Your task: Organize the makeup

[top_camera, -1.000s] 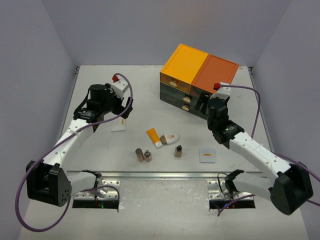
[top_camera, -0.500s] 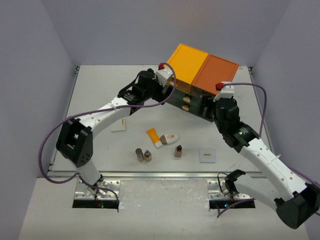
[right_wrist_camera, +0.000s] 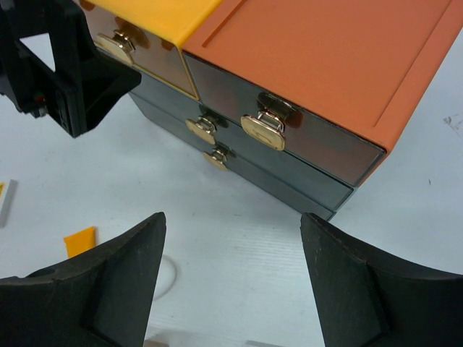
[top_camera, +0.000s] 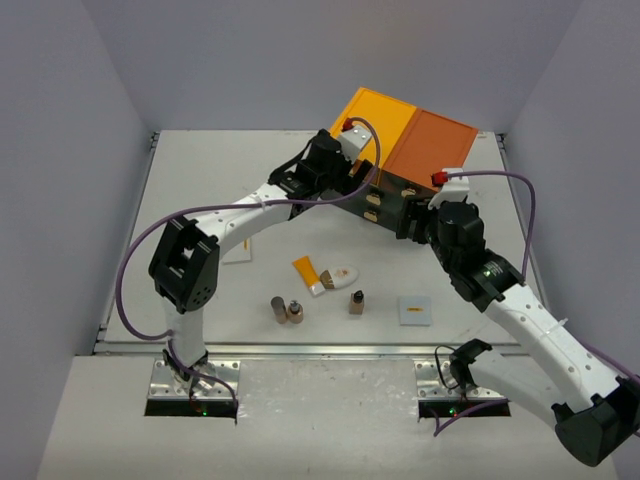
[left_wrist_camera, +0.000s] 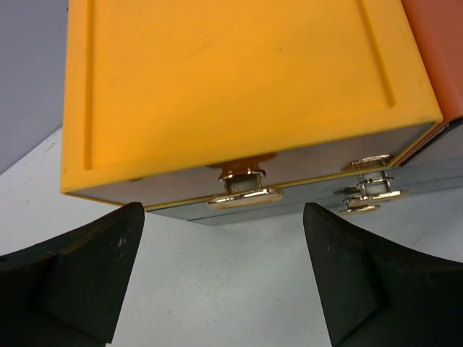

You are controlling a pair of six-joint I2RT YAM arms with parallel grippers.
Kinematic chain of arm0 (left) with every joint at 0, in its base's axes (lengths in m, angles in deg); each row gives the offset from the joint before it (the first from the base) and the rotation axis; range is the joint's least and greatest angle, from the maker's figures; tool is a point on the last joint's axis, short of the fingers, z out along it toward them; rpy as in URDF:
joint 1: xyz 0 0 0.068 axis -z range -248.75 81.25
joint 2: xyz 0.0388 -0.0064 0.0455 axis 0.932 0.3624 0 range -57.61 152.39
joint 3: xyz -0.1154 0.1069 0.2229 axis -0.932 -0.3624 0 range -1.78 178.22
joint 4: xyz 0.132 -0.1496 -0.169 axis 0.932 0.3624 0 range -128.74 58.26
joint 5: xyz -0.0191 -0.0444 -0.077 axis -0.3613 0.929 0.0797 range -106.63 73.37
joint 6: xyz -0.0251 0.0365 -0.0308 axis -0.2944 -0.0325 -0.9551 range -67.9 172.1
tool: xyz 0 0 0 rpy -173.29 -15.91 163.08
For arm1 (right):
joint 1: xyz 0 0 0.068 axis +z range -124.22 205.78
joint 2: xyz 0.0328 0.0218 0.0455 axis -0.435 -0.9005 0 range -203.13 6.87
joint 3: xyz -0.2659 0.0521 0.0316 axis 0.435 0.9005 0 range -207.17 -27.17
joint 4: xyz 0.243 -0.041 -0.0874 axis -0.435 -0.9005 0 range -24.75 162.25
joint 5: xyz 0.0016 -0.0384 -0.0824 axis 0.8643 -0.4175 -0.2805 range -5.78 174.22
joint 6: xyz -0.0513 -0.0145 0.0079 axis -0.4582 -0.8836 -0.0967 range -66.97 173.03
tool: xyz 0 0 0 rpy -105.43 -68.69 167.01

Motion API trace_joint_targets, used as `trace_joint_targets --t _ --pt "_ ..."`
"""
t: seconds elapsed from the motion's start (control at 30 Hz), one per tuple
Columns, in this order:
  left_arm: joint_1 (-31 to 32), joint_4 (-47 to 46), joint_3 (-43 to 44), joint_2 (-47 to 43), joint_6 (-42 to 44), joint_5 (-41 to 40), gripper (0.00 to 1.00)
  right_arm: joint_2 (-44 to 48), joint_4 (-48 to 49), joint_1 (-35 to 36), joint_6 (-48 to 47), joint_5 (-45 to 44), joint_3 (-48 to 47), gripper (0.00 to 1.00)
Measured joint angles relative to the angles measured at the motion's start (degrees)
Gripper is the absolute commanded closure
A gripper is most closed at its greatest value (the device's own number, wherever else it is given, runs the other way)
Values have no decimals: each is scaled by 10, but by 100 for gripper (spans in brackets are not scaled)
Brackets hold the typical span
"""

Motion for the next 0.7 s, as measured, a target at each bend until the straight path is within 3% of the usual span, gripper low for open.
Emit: trace_joint_targets --t 0.17,0.4,0.47,0.53,0.63,0.7 --pt "0 0 18 12 -13 -11 28 0 -3 0 0 0 8 25" --pt "0 1 18 13 -18 -1 49 0 -5 0 2 1 15 25" --pt "0 1 18 13 -20 2 62 1 -4 0 2 1 15 25" --pt "2 1 18 13 -21 7 68 2 -4 0 2 1 17 25" --pt "2 2 18 13 -23 9 92 4 -6 0 2 1 20 25" --pt "2 2 18 13 -24 8 94 7 -8 0 2 1 22 25"
